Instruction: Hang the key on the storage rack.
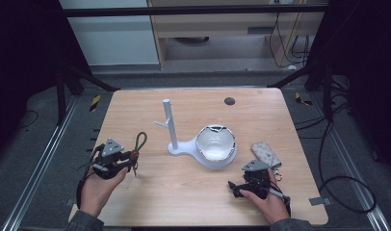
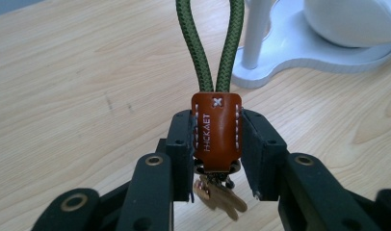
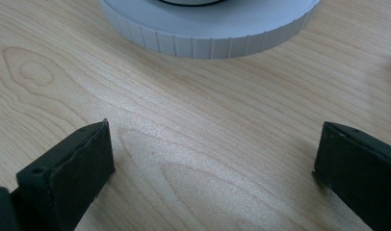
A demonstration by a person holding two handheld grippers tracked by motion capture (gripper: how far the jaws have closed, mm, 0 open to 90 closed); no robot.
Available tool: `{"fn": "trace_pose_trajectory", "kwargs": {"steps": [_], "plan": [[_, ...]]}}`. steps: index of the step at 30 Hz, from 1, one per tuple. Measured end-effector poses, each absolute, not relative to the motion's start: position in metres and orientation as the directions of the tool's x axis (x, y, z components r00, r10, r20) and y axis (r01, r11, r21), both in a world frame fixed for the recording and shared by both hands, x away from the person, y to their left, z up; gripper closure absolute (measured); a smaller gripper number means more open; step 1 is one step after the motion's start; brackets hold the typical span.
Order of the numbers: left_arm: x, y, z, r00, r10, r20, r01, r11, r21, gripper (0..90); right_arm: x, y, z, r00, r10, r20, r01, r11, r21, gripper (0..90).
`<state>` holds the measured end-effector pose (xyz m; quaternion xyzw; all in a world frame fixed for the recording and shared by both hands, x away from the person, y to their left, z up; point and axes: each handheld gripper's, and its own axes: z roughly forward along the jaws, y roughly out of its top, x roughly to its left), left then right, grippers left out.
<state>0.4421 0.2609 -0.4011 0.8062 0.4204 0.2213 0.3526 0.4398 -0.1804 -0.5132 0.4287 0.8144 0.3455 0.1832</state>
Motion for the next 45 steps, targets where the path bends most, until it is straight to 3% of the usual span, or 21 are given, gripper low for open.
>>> {"fn": "trace_pose_trajectory", "kwargs": {"steps": [18,45], "plan": [[0.424,0.225,-0.395,0.605,0.795,0.048,0.429,-0.376,0.821,66.1,0.440,-0.180,-0.513,-0.566,0.825,-0.003,0.571,0.394,0.720,0.1],[0.416,0.199,-0.382,0.603,0.797,0.048,0.343,-0.313,0.886,66.1,0.440,-0.180,-0.513,-0.565,0.825,-0.002,0.572,0.393,0.720,0.2]]}}
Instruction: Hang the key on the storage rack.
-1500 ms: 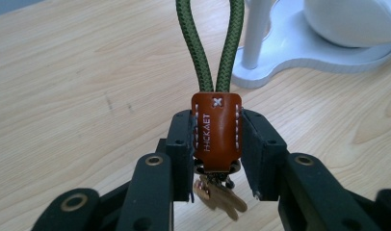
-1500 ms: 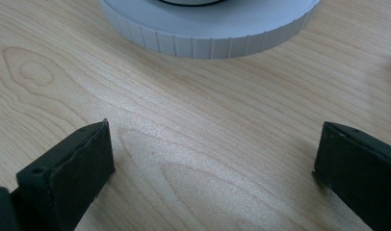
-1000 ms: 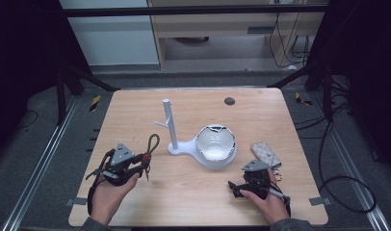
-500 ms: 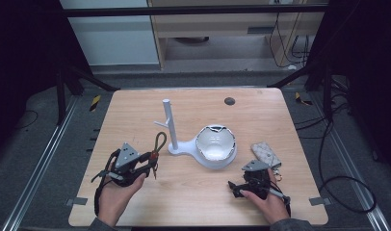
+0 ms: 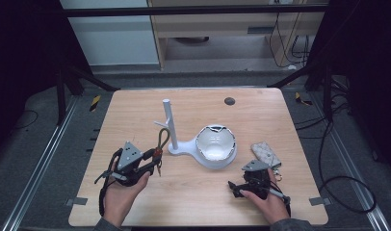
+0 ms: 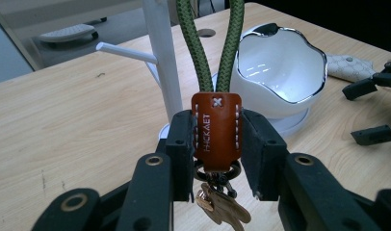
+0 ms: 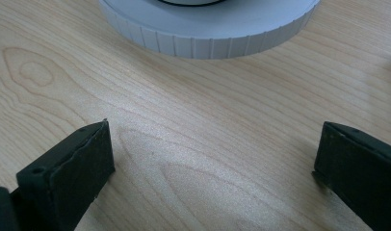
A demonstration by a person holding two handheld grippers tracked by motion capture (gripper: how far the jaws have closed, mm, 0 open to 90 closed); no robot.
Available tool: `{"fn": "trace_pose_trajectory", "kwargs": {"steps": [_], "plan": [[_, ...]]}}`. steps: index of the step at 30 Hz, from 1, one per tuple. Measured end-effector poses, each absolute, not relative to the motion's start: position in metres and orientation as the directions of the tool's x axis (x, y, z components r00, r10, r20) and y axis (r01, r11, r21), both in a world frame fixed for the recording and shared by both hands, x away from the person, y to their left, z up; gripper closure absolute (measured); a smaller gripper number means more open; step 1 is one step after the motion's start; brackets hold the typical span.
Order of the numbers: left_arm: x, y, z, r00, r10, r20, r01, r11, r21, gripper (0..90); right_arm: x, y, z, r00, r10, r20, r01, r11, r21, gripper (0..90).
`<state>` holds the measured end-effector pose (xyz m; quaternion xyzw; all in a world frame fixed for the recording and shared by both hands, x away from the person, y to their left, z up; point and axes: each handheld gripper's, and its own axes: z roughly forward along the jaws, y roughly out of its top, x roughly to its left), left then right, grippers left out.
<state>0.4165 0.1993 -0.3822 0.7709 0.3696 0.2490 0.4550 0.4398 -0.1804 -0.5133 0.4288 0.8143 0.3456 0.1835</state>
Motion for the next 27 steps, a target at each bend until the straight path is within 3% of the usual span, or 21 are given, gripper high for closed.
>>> {"fn": "trace_pose_trajectory", "kwargs": {"steps": [27], "plan": [[0.434,0.186,-0.381,0.547,0.836,0.053,0.306,-0.258,0.917,66.1,0.440,-0.181,-0.513,-0.566,0.824,-0.003,0.570,0.395,0.720,0.2]]}}
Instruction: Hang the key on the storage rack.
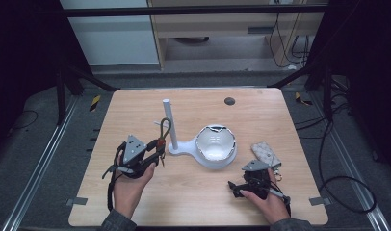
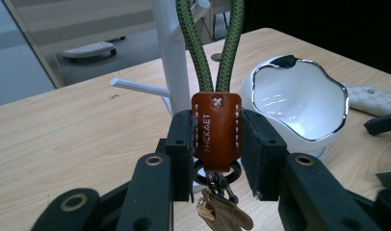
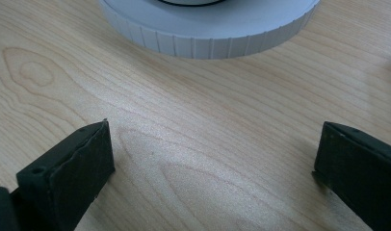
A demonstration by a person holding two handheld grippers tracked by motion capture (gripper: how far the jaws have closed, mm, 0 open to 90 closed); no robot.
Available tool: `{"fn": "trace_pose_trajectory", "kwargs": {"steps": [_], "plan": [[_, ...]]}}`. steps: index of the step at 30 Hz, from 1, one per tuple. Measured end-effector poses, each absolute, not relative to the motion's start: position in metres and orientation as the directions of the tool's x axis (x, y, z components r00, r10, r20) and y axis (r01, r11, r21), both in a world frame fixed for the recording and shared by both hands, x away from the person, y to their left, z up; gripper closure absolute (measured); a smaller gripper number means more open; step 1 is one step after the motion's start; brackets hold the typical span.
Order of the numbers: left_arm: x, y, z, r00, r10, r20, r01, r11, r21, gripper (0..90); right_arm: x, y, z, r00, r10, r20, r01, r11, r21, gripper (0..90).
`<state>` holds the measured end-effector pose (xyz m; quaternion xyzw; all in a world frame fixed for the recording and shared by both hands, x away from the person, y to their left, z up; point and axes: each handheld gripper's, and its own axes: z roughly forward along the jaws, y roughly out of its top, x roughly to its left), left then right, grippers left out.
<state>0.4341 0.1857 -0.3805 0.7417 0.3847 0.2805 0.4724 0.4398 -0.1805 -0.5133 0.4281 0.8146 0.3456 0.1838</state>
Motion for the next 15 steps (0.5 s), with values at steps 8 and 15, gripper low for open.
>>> {"fn": "trace_pose_trajectory", "kwargs": {"steps": [8,15], "plan": [[0.443,0.179,-0.386,0.535,0.843,0.048,0.310,-0.249,0.917,66.0,0.440,-0.181,-0.513,-0.566,0.824,-0.004,0.570,0.395,0.720,0.2],[0.448,0.180,-0.390,0.525,0.850,0.042,0.320,-0.242,0.916,66.0,0.440,-0.181,-0.513,-0.566,0.824,-0.004,0.570,0.395,0.720,0.2]]}}
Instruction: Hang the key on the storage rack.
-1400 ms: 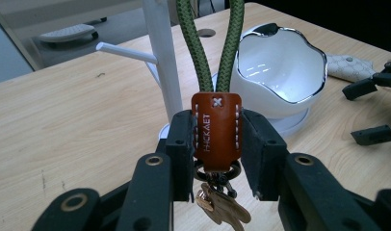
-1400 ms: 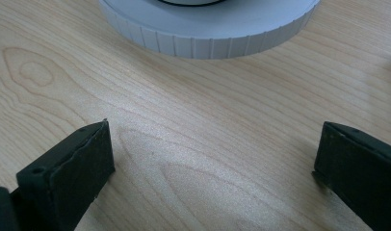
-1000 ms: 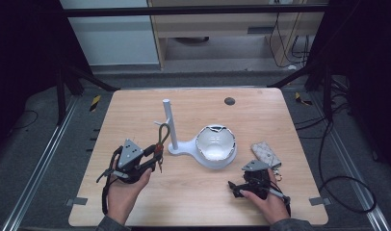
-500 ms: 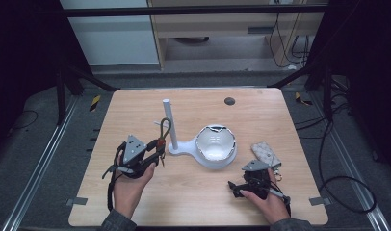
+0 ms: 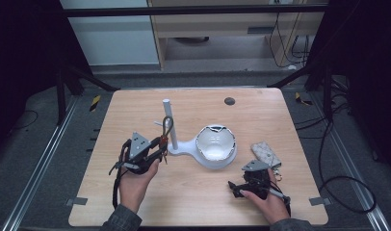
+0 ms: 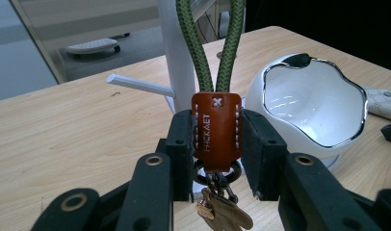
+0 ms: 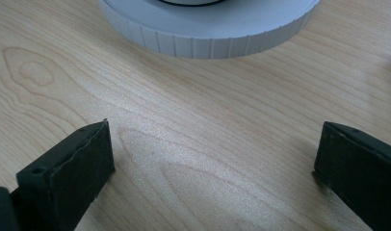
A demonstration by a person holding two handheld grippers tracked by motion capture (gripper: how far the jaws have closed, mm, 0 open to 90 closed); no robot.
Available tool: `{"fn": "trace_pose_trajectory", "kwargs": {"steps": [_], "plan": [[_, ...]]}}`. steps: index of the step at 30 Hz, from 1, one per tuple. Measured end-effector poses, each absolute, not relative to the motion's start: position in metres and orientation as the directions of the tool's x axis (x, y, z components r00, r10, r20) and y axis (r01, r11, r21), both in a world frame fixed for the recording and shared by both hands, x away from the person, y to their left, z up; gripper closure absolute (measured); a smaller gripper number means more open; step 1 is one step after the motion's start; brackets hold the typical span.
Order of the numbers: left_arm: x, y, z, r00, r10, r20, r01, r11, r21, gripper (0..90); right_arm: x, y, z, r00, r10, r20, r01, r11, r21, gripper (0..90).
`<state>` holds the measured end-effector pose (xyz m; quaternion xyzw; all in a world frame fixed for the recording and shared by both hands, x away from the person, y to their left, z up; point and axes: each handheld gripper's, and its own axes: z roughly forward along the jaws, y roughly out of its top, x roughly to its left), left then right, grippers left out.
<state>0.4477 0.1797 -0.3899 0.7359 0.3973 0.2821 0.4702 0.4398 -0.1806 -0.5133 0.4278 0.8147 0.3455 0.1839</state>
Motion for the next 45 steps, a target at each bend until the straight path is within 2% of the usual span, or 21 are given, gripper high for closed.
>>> {"fn": "trace_pose_trajectory", "kwargs": {"steps": [8,45], "plan": [[0.450,0.179,-0.393,0.516,0.854,0.060,0.313,-0.254,0.915,66.0,0.440,-0.181,-0.513,-0.569,0.823,-0.004,0.569,0.397,0.721,0.2],[0.475,0.169,-0.414,0.493,0.870,0.008,0.374,-0.221,0.901,65.7,0.438,-0.181,-0.513,-0.572,0.820,-0.002,0.569,0.398,0.719,0.2]]}}
